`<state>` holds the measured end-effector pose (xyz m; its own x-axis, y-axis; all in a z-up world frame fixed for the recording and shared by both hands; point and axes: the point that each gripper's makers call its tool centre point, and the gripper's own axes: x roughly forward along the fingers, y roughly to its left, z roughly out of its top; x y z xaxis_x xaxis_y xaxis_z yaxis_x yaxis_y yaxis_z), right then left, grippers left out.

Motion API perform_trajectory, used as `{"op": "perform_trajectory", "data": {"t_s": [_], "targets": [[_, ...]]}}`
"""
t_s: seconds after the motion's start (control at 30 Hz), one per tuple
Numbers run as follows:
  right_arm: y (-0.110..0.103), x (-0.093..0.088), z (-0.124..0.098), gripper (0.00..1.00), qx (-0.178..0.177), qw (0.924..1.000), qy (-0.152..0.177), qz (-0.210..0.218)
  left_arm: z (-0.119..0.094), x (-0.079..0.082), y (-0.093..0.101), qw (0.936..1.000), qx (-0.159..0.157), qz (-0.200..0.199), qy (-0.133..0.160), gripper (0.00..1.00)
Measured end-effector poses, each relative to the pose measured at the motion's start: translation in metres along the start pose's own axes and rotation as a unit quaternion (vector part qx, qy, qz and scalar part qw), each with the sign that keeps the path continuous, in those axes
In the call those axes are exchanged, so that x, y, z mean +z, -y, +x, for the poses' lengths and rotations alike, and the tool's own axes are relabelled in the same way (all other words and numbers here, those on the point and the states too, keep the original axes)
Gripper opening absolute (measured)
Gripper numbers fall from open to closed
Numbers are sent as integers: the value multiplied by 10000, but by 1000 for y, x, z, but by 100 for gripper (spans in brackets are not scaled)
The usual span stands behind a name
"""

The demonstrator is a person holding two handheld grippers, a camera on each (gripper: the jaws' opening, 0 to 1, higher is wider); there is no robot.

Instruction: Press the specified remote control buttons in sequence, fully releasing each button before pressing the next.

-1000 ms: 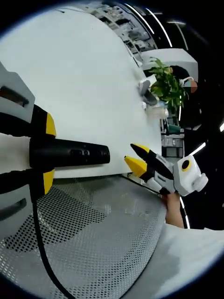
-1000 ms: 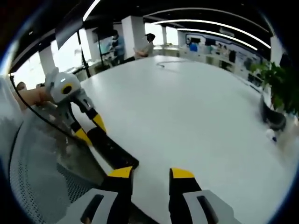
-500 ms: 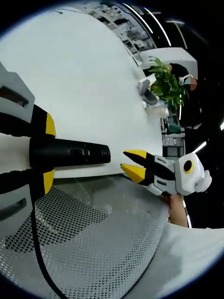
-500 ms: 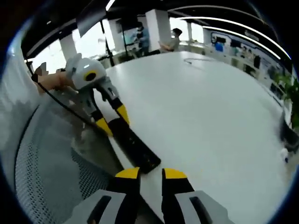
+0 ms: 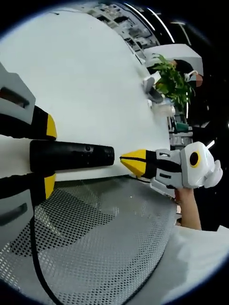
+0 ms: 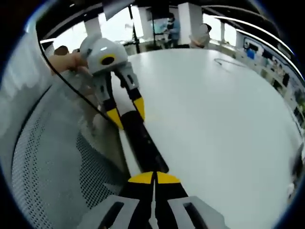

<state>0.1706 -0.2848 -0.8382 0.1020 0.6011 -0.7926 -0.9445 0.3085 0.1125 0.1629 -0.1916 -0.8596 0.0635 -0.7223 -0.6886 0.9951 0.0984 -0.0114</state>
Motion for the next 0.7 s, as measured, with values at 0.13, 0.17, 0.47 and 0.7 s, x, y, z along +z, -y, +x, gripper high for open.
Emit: {"op": "perform_trajectory", "data": {"t_s": [0.13, 0.17, 0.47, 0.7], "targets": [[1, 0, 3, 0, 33, 9999, -76, -119, 0, 0, 1, 9998, -70, 140, -127, 25], [1, 0, 5, 0, 33, 9998, -104, -187, 0, 1, 1, 9997, -116, 134, -172, 25], [-8, -5, 11, 0, 207, 9944, -533, -883, 0, -1, 2, 9964, -436, 433, -581, 25], [-10, -9, 11, 0, 179, 9925, -670, -1009, 0, -2, 1, 9972, -368, 339, -547, 25]]}}
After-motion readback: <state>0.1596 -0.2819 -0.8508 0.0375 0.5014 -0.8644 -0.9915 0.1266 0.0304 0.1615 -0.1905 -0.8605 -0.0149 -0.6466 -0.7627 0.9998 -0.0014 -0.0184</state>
